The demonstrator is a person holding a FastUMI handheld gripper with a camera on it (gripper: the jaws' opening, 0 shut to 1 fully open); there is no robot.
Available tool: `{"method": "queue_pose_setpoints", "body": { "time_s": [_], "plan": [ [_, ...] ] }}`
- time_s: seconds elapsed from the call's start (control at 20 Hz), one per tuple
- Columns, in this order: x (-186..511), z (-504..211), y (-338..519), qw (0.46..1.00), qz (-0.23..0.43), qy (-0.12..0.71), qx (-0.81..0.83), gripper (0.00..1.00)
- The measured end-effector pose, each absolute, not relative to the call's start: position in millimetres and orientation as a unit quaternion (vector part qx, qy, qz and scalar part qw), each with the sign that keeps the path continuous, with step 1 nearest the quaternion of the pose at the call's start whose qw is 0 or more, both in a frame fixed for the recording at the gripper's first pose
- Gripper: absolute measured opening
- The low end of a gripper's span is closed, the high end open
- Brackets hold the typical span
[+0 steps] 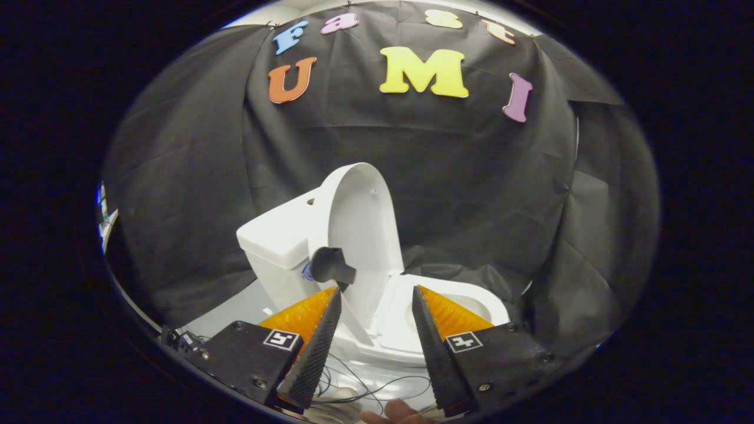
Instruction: Open the toilet lid.
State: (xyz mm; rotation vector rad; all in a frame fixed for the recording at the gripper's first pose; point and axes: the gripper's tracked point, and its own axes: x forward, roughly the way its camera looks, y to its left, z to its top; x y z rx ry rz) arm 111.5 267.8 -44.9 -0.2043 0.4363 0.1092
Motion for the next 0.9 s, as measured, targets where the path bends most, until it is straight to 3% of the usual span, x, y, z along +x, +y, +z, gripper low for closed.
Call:
{"method": "queue_pose_setpoints", "body": {
  "time_s": [0.35,0.8,0.9],
  "plan": [
    [67.9,-34.6,169.7,0.979,-0.011,0.192,-0.062,0.77],
    [26.8,9.3,112.9,0.991,0.009,0.122,-0.044,0.76],
    [19.2,-0.8,100.7,0.991,0.012,0.131,-0.037,0.89]
  ]
}}
